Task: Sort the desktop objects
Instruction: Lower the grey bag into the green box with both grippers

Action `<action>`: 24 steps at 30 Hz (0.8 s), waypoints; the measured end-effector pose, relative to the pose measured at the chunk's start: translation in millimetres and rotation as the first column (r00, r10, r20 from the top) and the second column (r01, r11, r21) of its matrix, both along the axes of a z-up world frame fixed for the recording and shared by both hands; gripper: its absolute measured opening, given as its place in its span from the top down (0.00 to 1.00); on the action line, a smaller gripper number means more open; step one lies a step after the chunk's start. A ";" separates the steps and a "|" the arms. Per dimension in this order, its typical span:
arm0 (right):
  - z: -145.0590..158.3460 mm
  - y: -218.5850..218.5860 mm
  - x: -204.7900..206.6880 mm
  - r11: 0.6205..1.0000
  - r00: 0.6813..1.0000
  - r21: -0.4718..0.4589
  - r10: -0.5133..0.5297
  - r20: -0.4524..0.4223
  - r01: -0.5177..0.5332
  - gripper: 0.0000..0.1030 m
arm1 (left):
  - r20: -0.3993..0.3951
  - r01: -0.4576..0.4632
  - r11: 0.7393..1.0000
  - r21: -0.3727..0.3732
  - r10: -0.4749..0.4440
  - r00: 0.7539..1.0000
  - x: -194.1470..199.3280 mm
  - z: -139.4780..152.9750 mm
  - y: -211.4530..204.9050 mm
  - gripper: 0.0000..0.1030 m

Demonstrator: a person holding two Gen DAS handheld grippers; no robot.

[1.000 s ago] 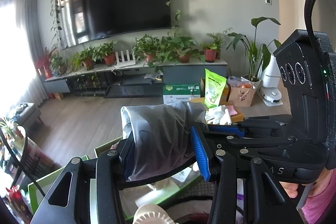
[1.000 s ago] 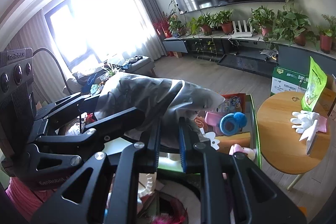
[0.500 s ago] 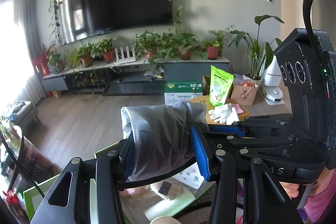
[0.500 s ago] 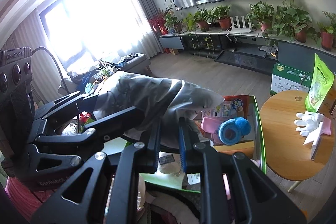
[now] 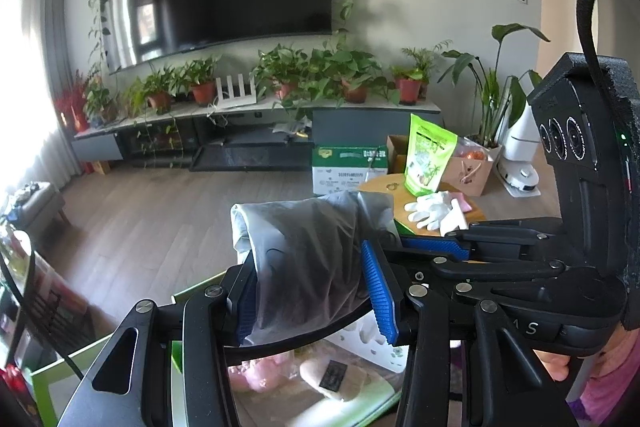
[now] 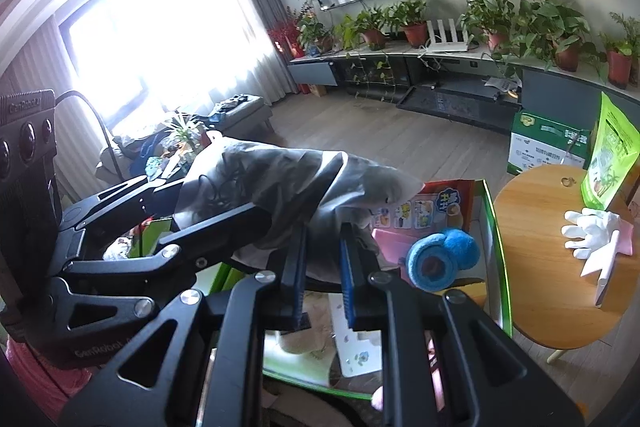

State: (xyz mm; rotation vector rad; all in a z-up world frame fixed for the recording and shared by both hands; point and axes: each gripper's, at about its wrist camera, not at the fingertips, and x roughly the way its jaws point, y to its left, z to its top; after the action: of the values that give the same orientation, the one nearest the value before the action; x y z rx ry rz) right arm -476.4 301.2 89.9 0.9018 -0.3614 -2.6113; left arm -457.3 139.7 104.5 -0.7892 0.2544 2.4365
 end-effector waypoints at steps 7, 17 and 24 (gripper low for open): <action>-11.9 -0.5 -15.7 1.000 0.999 0.000 -0.014 0.030 0.014 0.84 | 0.025 0.001 1.000 -0.011 -0.001 1.000 -17.4 -12.4 2.7 0.54; -26.0 -4.1 -25.0 0.998 0.995 0.031 -0.064 0.070 0.062 0.71 | 0.078 -0.091 0.984 -0.150 0.103 0.992 -36.8 -46.4 6.6 0.54; -19.0 -9.0 -17.7 0.996 0.998 0.070 -0.050 0.043 0.047 0.70 | 0.055 -0.112 0.983 -0.142 0.121 0.991 -30.4 -37.5 4.5 0.52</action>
State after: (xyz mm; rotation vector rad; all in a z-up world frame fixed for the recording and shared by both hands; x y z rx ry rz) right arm -494.0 292.3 70.9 0.9880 -0.3108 -2.6662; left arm -487.7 144.1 67.0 -0.9655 0.3659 2.5189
